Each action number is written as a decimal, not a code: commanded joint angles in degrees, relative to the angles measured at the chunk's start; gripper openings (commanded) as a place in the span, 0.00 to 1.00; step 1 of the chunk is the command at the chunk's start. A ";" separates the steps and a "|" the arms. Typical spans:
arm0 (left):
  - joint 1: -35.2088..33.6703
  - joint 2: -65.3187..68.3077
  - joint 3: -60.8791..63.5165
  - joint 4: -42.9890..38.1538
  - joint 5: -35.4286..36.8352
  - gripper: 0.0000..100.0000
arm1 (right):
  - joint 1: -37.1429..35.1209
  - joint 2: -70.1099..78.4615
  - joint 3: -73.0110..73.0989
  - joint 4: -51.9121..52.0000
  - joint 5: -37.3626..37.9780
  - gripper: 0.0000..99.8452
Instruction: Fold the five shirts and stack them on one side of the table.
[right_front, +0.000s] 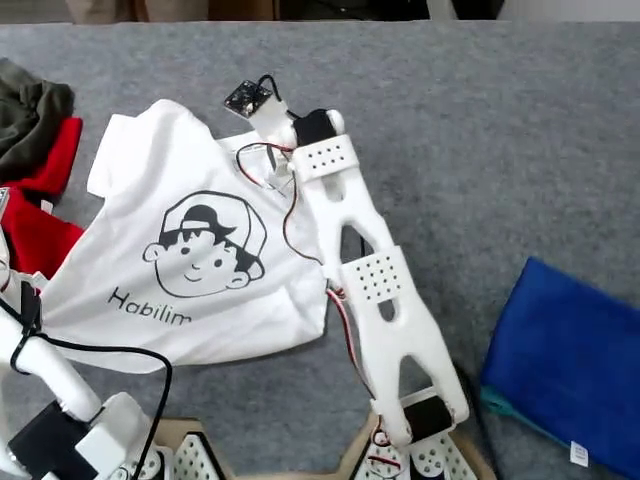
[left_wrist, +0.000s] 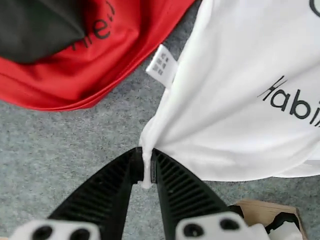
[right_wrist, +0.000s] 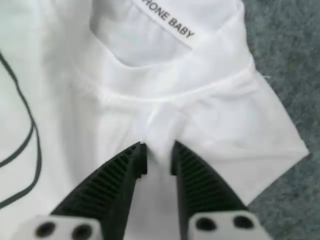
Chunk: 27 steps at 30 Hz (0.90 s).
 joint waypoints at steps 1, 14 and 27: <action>0.00 -1.19 0.62 -0.79 1.05 0.02 | 1.27 0.04 -2.77 2.90 -0.53 0.01; 1.32 -1.19 1.23 -1.49 0.97 0.02 | 15.87 -1.63 -4.62 12.40 -0.53 0.00; 9.32 -1.19 8.88 -13.45 2.46 0.02 | 28.09 -32.84 35.91 12.31 5.54 0.00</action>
